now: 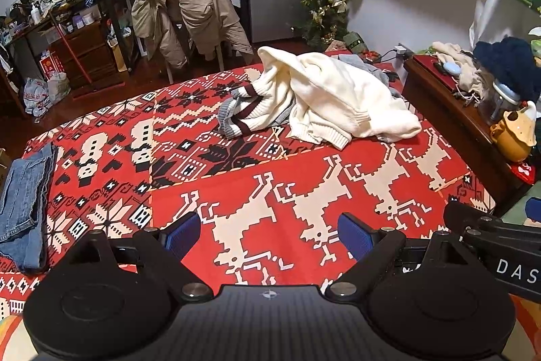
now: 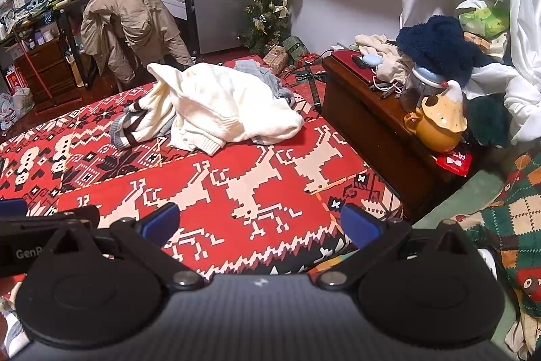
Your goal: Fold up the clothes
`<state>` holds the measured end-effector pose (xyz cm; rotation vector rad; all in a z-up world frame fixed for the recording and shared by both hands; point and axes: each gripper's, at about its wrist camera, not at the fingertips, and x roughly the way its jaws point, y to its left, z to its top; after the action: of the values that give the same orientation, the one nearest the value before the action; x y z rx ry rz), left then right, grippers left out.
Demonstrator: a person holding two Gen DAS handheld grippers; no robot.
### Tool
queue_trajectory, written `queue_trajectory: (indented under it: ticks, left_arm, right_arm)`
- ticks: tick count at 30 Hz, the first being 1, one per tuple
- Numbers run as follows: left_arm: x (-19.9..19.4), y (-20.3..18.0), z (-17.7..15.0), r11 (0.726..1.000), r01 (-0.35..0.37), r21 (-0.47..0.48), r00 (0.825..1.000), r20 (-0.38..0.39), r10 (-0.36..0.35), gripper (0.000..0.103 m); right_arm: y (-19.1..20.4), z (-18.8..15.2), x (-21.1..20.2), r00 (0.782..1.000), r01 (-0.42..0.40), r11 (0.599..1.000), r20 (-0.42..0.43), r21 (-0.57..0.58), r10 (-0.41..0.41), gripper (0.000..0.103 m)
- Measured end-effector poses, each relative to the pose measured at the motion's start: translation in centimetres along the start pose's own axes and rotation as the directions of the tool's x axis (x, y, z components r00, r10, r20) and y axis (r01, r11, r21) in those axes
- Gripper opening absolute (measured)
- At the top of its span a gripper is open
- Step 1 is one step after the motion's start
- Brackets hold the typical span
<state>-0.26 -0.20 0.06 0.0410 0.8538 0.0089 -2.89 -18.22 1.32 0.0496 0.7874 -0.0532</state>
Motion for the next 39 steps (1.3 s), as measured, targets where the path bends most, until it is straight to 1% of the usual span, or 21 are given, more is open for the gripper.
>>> queue_trajectory:
  ticks: [18, 33, 39]
  left_arm:
    - [-0.15, -0.29, -0.30, 1.000, 0.007, 0.004, 1.000, 0.003, -0.007, 0.088]
    - [-0.15, 0.08, -0.35, 1.000, 0.014, -0.012, 1.000, 0.007, -0.014, 0.088]
    - [-0.01, 0.12, -0.22, 1.000, 0.006, -0.017, 1.000, 0.012, -0.006, 0.088]
  right_arm:
    - [-0.54, 0.01, -0.23, 1.000, -0.014, 1.000, -0.008, 0.021, 0.014, 0.102]
    - [-0.43, 0.03, -0.13, 1.000, -0.025, 0.999, -0.009, 0.026, 0.025, 0.102]
    - [-0.65, 0.02, 0.05, 1.000, -0.017, 0.999, -0.007, 0.040, 0.017, 0.102]
